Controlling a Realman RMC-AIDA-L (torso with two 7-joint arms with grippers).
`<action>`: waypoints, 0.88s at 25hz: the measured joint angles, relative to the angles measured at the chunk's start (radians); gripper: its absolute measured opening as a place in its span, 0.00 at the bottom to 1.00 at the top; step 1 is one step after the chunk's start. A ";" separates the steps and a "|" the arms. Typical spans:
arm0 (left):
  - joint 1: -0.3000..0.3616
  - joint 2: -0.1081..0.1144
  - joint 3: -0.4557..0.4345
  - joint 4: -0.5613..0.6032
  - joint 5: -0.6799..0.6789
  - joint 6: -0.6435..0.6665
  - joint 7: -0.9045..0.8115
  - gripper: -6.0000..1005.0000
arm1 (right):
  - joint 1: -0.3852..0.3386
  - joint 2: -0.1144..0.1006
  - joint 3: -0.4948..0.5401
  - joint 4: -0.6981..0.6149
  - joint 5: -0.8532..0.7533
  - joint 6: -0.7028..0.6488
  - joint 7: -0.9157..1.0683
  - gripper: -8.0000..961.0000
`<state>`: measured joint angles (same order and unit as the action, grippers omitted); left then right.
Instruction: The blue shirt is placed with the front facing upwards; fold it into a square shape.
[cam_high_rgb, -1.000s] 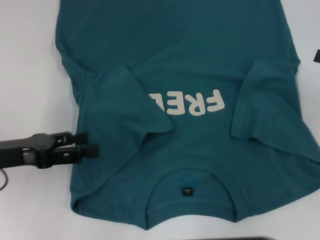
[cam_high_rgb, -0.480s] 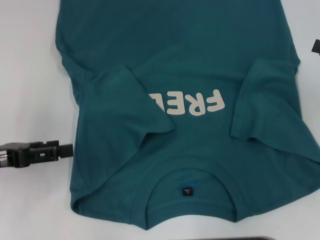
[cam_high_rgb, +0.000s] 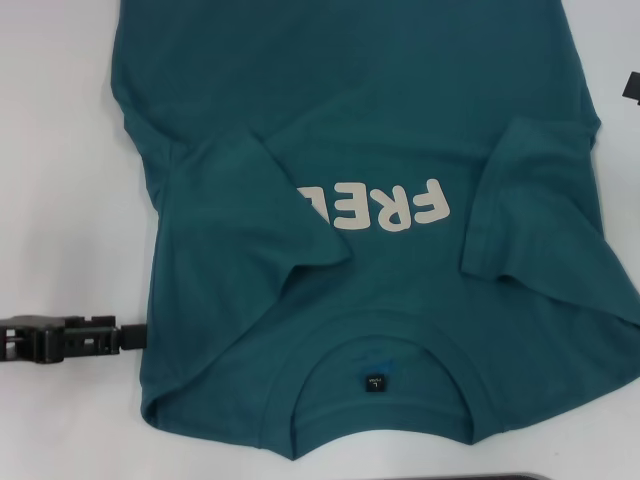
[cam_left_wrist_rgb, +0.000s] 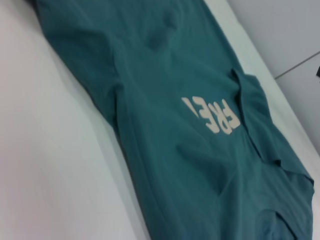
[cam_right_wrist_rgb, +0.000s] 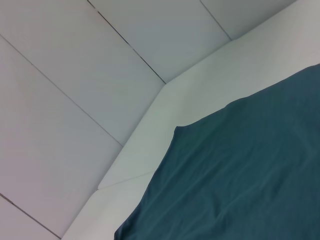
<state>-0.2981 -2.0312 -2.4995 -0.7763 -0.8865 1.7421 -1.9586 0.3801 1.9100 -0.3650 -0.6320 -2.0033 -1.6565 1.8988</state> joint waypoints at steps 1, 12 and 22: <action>0.000 0.000 0.001 0.000 0.004 -0.001 -0.002 0.91 | 0.000 0.000 0.000 0.000 0.000 0.000 0.001 0.98; -0.016 -0.006 0.006 -0.002 0.022 -0.008 -0.050 0.91 | 0.002 -0.005 0.002 0.000 0.000 0.000 0.010 0.97; -0.022 -0.024 0.011 -0.052 0.070 0.010 -0.087 0.91 | 0.011 -0.007 0.001 0.000 -0.003 0.013 0.012 0.97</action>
<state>-0.3198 -2.0552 -2.4887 -0.8286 -0.8164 1.7526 -2.0458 0.3911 1.9032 -0.3636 -0.6320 -2.0059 -1.6436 1.9113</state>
